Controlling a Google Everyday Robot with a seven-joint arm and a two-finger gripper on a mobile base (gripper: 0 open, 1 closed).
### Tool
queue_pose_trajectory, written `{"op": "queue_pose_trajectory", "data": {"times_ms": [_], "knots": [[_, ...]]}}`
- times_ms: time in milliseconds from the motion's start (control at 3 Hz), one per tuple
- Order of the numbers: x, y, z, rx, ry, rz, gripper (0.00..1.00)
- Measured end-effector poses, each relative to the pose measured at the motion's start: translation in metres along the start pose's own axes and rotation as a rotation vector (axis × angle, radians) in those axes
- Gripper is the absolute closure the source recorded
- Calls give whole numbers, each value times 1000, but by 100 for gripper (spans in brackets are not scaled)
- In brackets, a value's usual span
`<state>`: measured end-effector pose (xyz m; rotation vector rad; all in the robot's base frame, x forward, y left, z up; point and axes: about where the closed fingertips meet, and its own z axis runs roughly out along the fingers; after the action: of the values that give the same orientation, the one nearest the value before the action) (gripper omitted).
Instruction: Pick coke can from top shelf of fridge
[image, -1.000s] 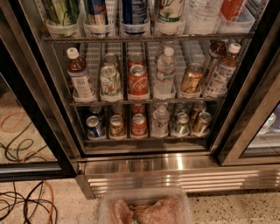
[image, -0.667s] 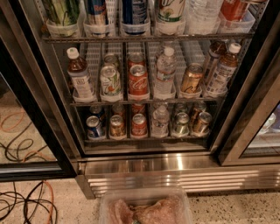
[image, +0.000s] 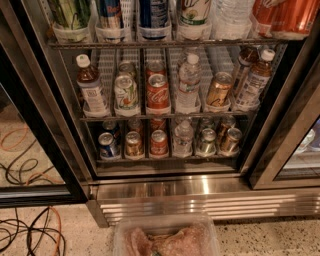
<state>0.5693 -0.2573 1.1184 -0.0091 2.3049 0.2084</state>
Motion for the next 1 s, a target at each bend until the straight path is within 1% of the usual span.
{"op": "queue_pose_trajectory", "data": {"times_ms": [333, 667, 1000], "knots": [[11, 0, -1, 3, 43, -1, 100], [28, 9, -3, -38, 89, 18, 100], [70, 39, -11, -141, 204, 53, 100]]}}
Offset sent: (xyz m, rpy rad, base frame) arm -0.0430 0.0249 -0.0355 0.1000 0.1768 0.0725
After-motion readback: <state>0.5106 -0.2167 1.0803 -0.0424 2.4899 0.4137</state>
